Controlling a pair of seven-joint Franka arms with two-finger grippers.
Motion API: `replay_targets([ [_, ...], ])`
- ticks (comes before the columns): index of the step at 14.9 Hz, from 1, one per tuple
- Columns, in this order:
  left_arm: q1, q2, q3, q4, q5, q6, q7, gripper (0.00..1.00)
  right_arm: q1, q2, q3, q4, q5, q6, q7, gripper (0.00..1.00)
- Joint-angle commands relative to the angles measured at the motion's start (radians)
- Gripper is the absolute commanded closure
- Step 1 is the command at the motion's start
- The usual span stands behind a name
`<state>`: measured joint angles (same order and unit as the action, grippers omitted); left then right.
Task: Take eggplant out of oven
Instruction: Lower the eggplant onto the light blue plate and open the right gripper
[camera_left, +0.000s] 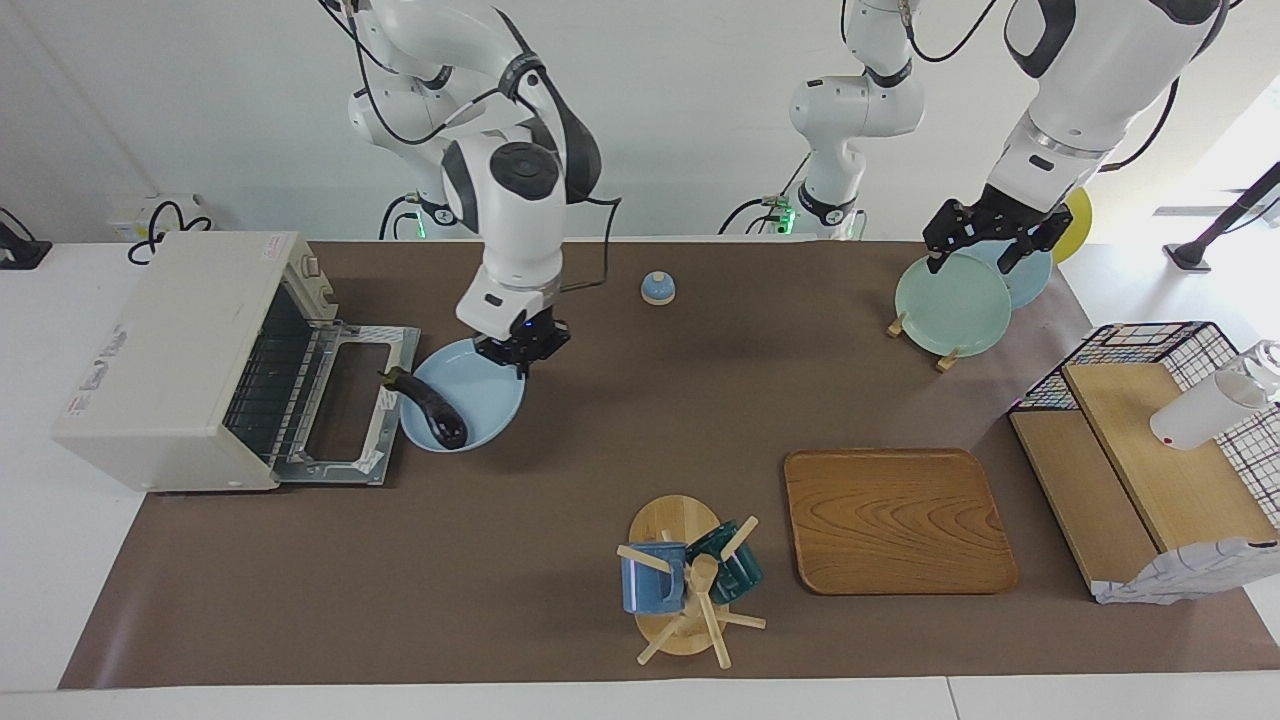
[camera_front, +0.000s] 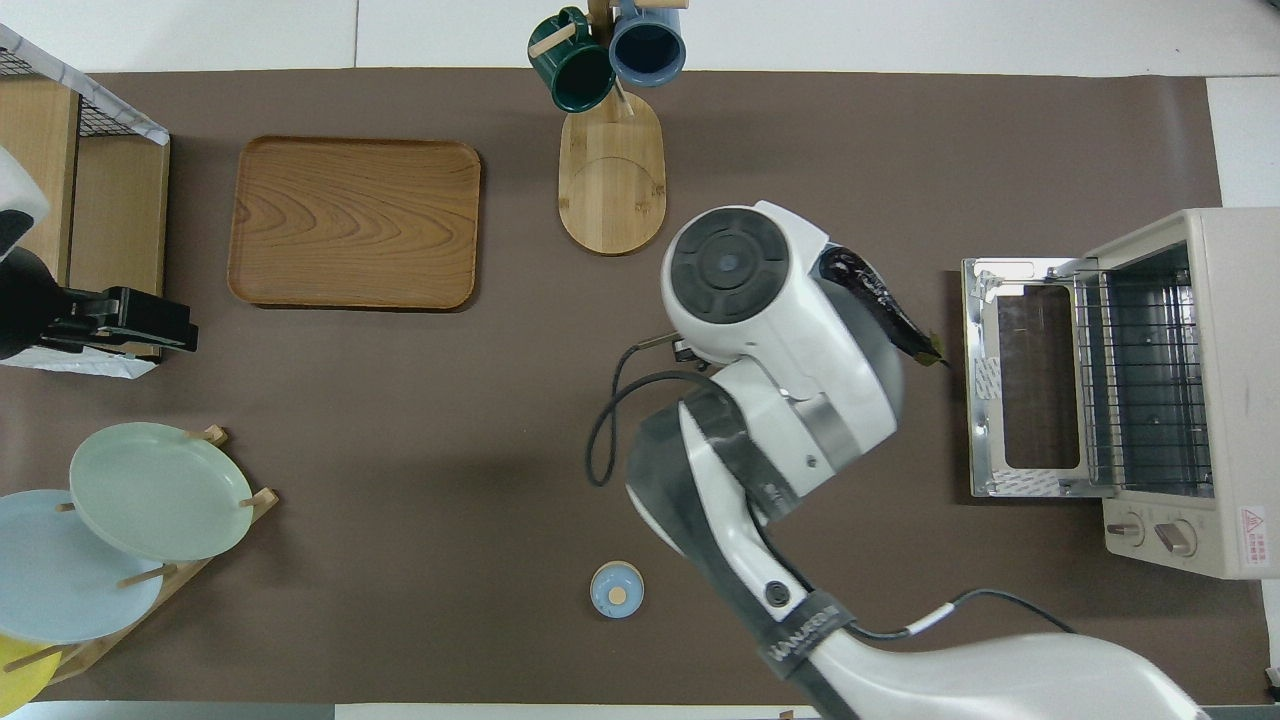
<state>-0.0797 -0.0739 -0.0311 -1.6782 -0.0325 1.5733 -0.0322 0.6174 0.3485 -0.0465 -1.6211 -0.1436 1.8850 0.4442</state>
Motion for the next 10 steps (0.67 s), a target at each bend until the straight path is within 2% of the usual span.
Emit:
replay_targets([
  [1,0.015,0.002,-0.007,0.008,-0.009,-0.018,0.009,0.00,0.096,0.193,-0.001,0.193,0.007,-0.035,0.172,1.00],
  [2,0.015,0.002,-0.007,0.008,-0.009,-0.016,0.009,0.00,0.111,0.198,0.002,0.188,0.007,0.023,0.192,1.00],
  [4,0.015,0.002,-0.007,0.008,-0.009,-0.018,0.009,0.00,0.151,0.230,0.002,0.187,0.004,0.063,0.208,1.00],
  [6,0.015,0.002,-0.007,0.008,-0.009,-0.015,0.009,0.00,0.191,0.276,0.002,0.194,-0.022,0.063,0.228,1.00],
  [8,0.015,0.002,-0.007,0.008,-0.009,-0.013,0.009,0.00,0.229,0.315,0.007,0.198,-0.123,0.066,0.232,1.00],
  [10,0.015,0.002,-0.004,0.008,-0.009,-0.013,0.009,0.00,0.265,0.354,0.014,0.208,-0.131,0.089,0.244,1.00],
])
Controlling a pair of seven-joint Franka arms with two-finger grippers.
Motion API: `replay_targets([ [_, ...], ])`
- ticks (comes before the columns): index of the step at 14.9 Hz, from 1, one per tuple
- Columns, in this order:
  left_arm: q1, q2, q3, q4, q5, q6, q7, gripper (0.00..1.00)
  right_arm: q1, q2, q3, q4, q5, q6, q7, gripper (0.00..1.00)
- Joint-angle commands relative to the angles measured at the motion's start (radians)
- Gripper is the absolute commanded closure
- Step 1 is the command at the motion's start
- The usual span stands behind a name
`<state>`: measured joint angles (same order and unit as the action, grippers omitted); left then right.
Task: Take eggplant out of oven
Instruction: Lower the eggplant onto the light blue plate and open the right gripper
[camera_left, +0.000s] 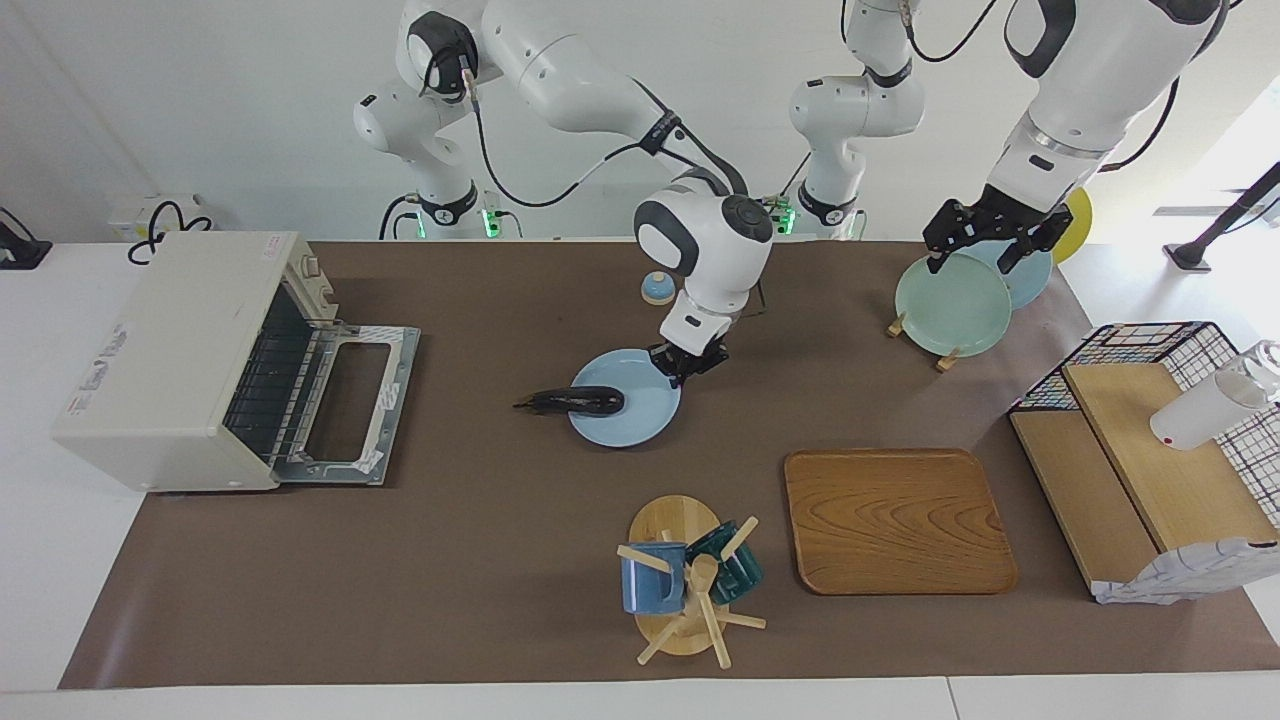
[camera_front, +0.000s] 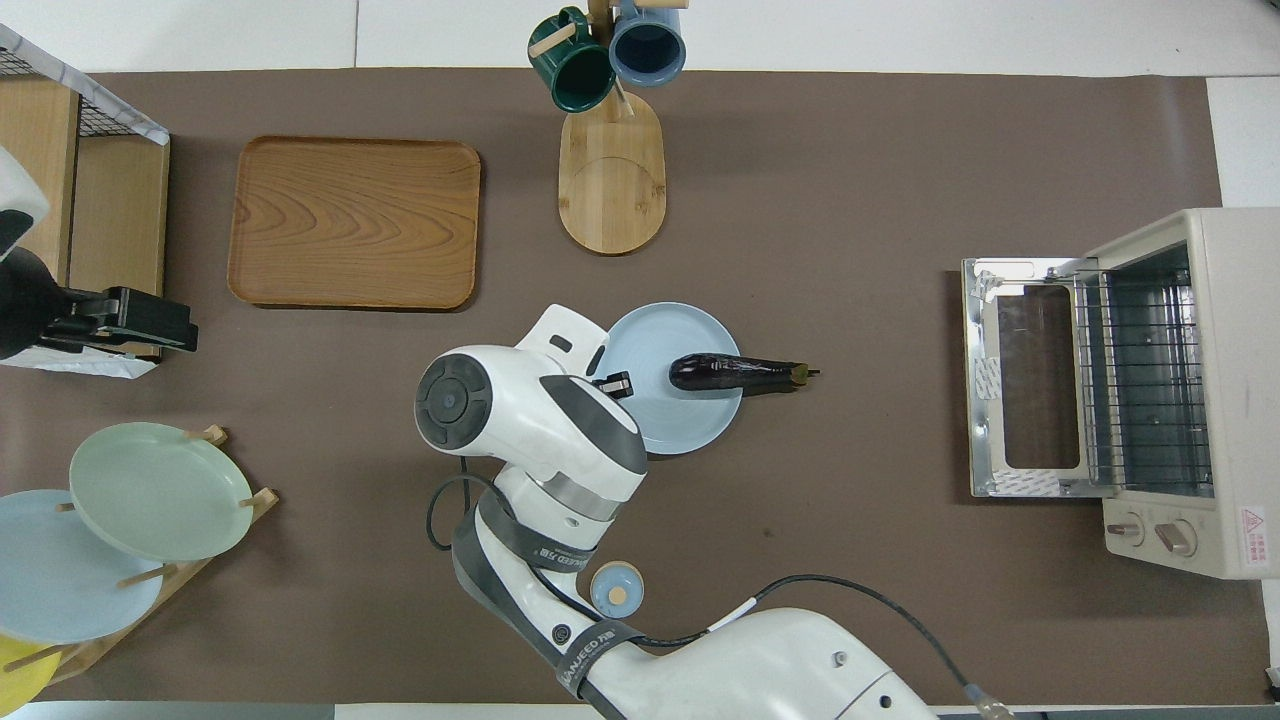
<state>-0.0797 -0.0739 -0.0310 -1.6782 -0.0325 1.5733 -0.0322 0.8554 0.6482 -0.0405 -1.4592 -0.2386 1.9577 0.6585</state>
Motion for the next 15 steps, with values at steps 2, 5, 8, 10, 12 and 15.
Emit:
replay_targets([
  [2,0.017,0.002,-0.001,0.008,-0.007,-0.013,0.009,0.00,0.042,0.083,0.016,0.068,-0.034,0.035,0.058,1.00],
  [5,0.029,0.003,0.002,0.008,-0.007,-0.009,0.009,0.00,0.039,0.100,0.021,0.094,-0.030,0.043,0.082,1.00],
  [8,0.031,0.003,0.002,0.008,-0.007,-0.007,0.009,0.00,0.002,0.087,0.024,0.091,0.005,0.101,0.082,0.77],
  [10,0.029,0.003,0.002,0.008,-0.007,-0.004,0.006,0.00,-0.022,0.067,0.024,0.080,0.044,0.128,0.070,0.44],
  [12,0.031,0.003,0.002,0.008,-0.007,-0.004,0.006,0.00,-0.025,0.062,0.024,0.082,0.045,0.127,0.055,0.29],
  [15,0.031,0.003,0.002,0.008,-0.007,-0.003,-0.014,0.00,-0.027,0.038,0.024,0.083,0.048,0.110,0.044,0.28],
])
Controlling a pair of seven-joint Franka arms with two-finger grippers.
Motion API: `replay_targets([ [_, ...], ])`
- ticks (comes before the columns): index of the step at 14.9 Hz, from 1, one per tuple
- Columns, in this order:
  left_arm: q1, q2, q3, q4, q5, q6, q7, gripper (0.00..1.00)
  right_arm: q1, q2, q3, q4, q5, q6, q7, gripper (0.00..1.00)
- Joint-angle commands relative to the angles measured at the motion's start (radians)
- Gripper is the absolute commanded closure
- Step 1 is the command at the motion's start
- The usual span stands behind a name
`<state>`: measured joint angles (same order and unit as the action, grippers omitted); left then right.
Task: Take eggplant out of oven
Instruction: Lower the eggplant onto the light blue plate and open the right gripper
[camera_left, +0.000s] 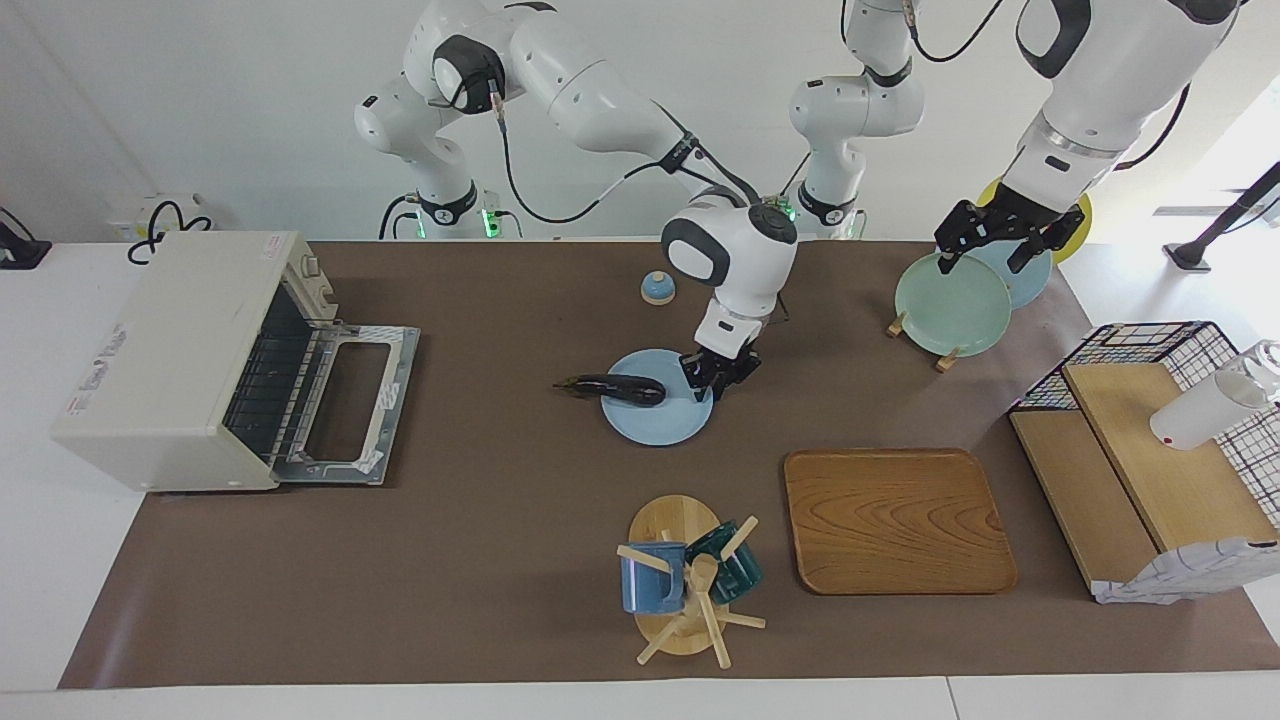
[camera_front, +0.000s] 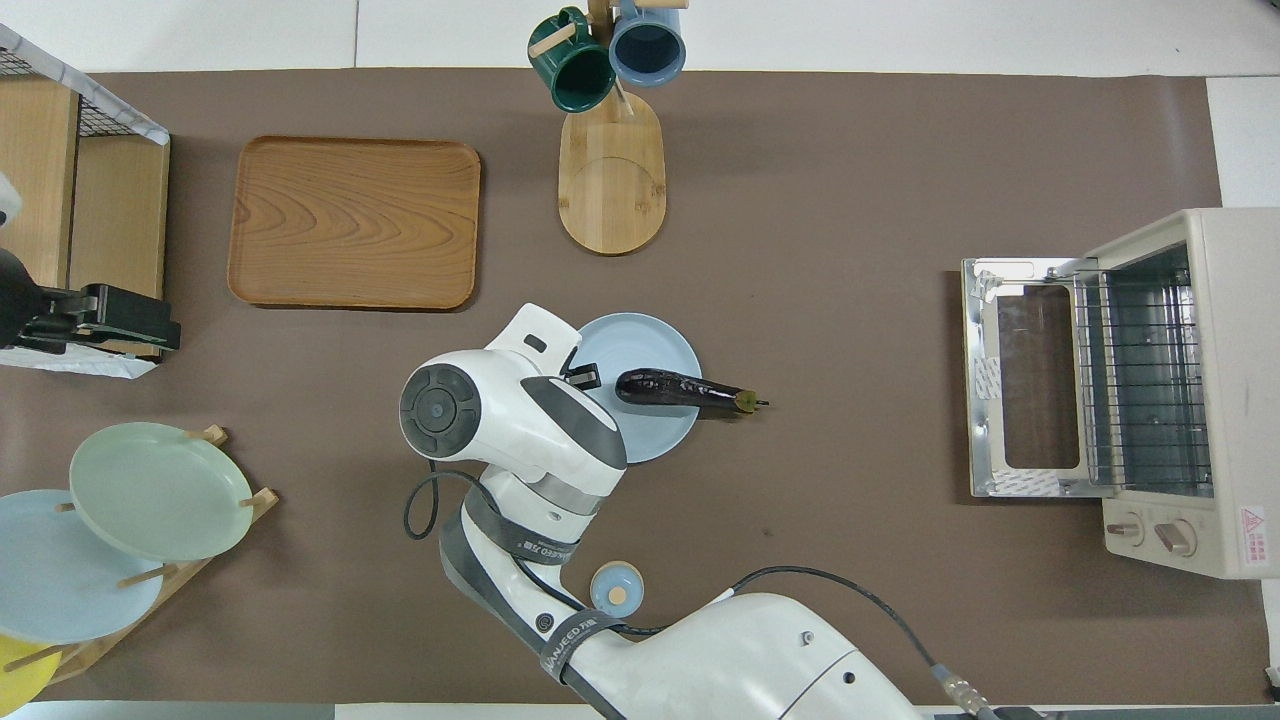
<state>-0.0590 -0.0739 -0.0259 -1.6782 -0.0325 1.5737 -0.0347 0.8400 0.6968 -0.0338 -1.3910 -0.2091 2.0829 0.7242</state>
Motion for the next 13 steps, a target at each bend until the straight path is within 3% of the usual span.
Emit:
replay_targets([
  [1,0.010,0.003,-0.003,0.008,-0.007,-0.001,-0.042,0.00,-0.013,-0.025,0.017,0.015,0.020,-0.026,-0.043,0.28],
  [5,-0.001,0.005,-0.005,0.008,-0.007,0.015,-0.123,0.00,-0.021,-0.091,0.002,0.026,-0.003,-0.177,-0.242,0.31],
  [7,-0.004,0.005,-0.006,0.008,-0.007,0.017,-0.166,0.00,-0.032,-0.132,-0.038,0.024,-0.012,-0.272,-0.345,0.45],
  [10,-0.015,0.005,-0.014,-0.005,-0.012,0.058,-0.340,0.00,-0.032,-0.190,-0.142,-0.002,-0.013,-0.391,-0.428,0.93],
  [13,-0.083,0.006,-0.014,-0.020,-0.017,0.106,-0.625,0.00,-0.064,-0.267,-0.225,-0.129,-0.010,-0.386,-0.500,0.99],
])
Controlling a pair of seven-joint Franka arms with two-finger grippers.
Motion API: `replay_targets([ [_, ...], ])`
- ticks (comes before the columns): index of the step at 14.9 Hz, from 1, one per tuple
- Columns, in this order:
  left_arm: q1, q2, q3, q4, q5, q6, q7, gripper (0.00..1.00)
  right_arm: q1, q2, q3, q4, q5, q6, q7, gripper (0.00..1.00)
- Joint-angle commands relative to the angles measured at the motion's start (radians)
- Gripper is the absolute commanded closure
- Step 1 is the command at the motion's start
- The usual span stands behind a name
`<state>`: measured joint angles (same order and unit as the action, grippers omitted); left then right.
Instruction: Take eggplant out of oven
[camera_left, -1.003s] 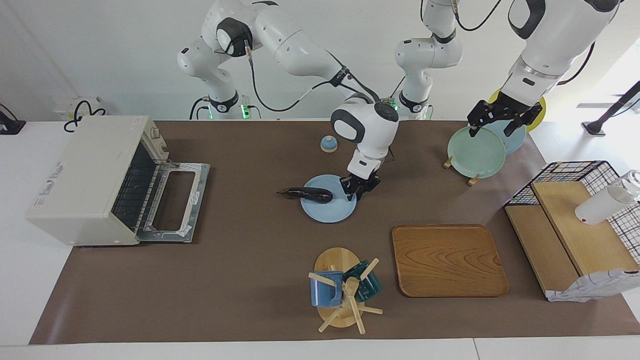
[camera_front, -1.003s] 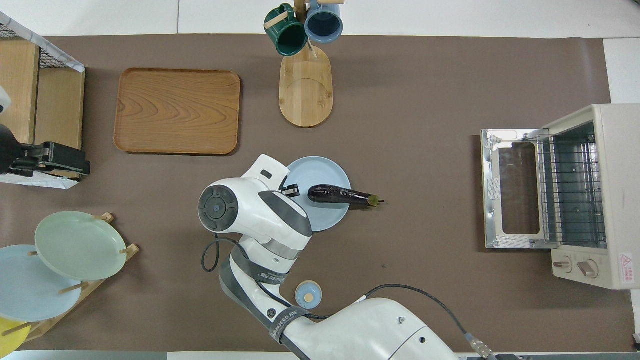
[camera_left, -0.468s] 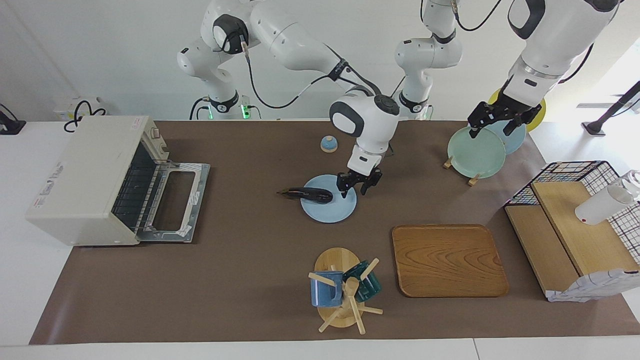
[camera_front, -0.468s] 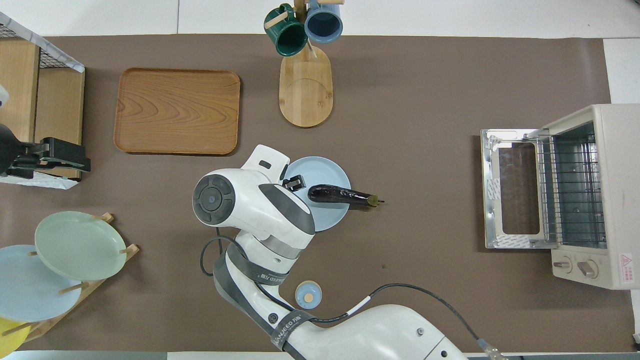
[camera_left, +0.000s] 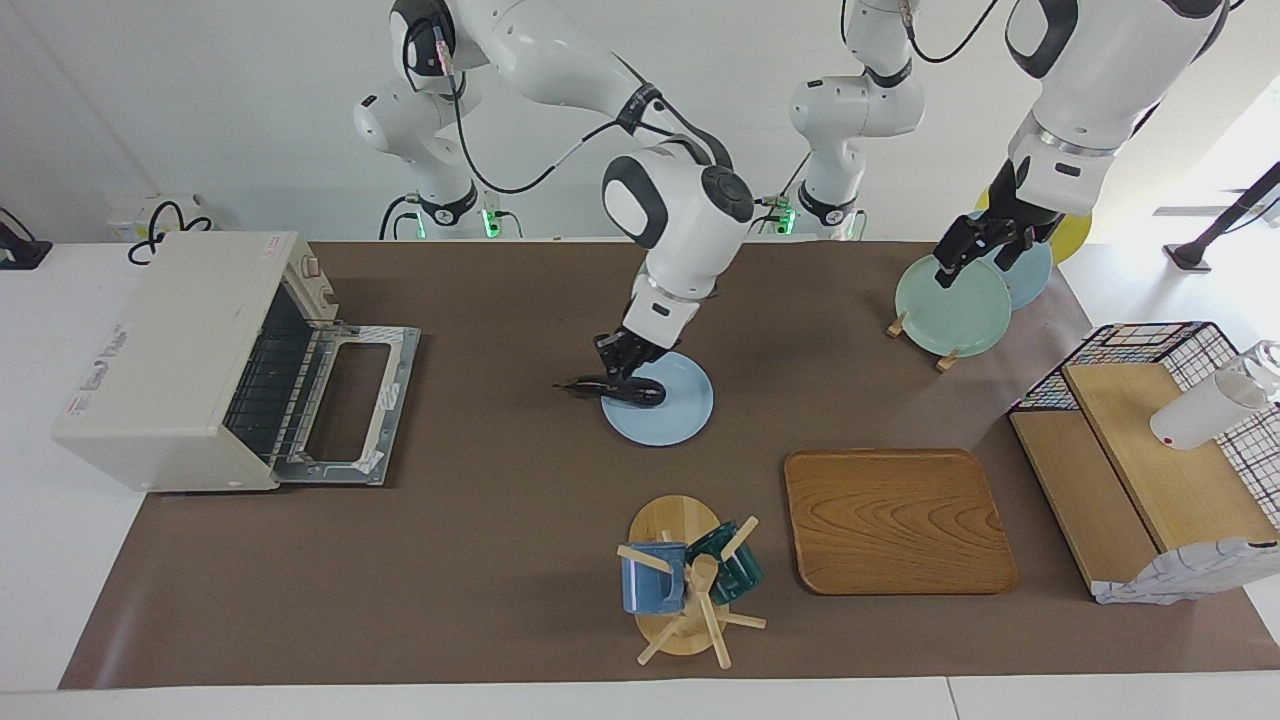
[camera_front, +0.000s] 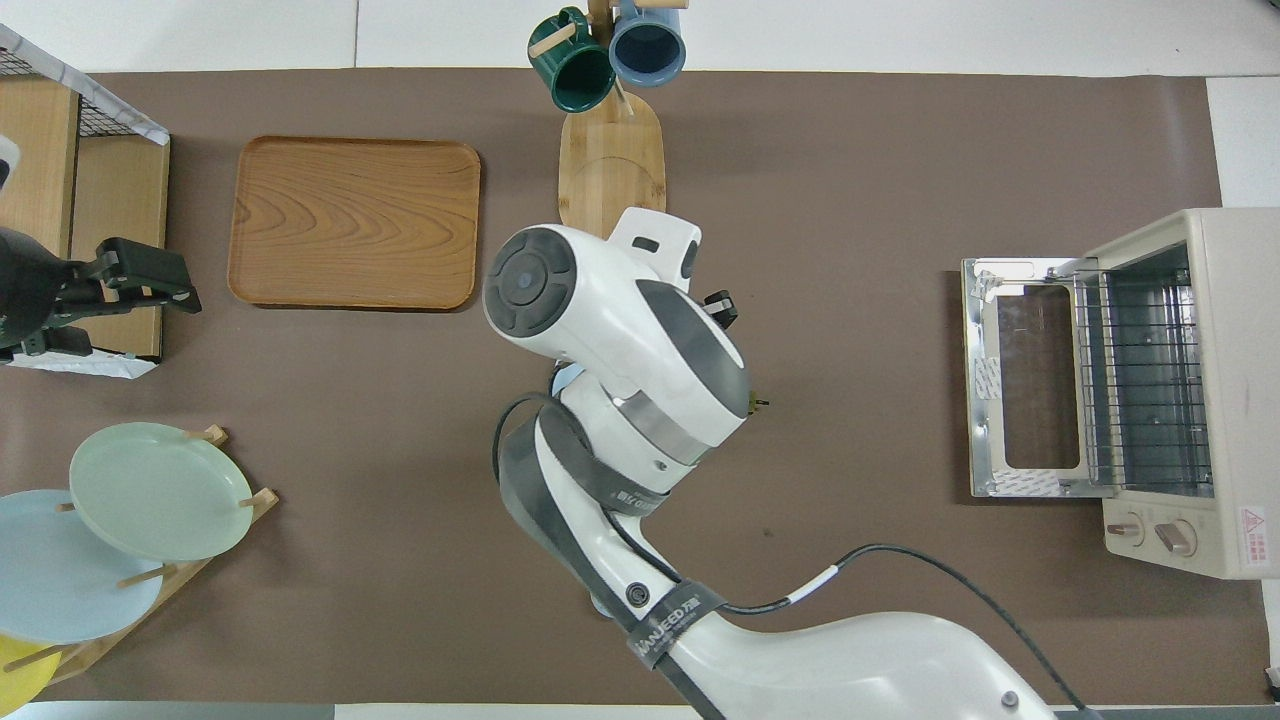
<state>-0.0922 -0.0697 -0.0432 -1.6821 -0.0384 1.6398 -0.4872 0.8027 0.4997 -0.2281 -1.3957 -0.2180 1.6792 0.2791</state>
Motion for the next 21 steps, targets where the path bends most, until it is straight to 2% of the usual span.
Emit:
replay_targets([
  [1,-0.085,0.005,0.003,-0.022,-0.009,0.049,-0.286,0.00,-0.072,-0.102,-0.034,-0.185,0.003,0.026,-0.087,0.99],
  [2,-0.115,0.008,0.003,-0.034,-0.011,0.064,-0.369,0.00,-0.126,-0.125,-0.034,-0.244,0.012,0.060,-0.093,0.99],
  [5,-0.210,0.033,0.003,-0.057,-0.012,0.116,-0.593,0.00,-0.200,-0.200,-0.037,-0.458,0.011,0.222,-0.156,0.99],
  [8,-0.306,0.083,0.003,-0.056,-0.032,0.175,-0.848,0.00,-0.301,-0.216,-0.039,-0.545,0.008,0.328,-0.251,0.99],
  [12,-0.443,0.217,0.003,-0.047,-0.037,0.328,-1.151,0.00,-0.384,-0.236,-0.039,-0.670,-0.001,0.471,-0.261,0.99],
  [14,-0.498,0.284,0.005,-0.042,-0.047,0.414,-1.252,0.00,-0.398,-0.245,-0.039,-0.709,-0.001,0.517,-0.259,0.99],
  [16,-0.530,0.315,0.005,-0.056,-0.048,0.488,-1.347,0.00,-0.401,-0.244,-0.039,-0.712,-0.030,0.519,-0.265,0.99],
  [18,-0.570,0.384,0.008,-0.024,-0.046,0.508,-1.410,0.00,-0.404,-0.244,-0.039,-0.707,-0.092,0.507,-0.268,1.00],
  [21,-0.603,0.458,0.008,-0.014,-0.040,0.528,-1.482,0.00,-0.405,-0.242,-0.040,-0.691,-0.093,0.491,-0.310,1.00],
])
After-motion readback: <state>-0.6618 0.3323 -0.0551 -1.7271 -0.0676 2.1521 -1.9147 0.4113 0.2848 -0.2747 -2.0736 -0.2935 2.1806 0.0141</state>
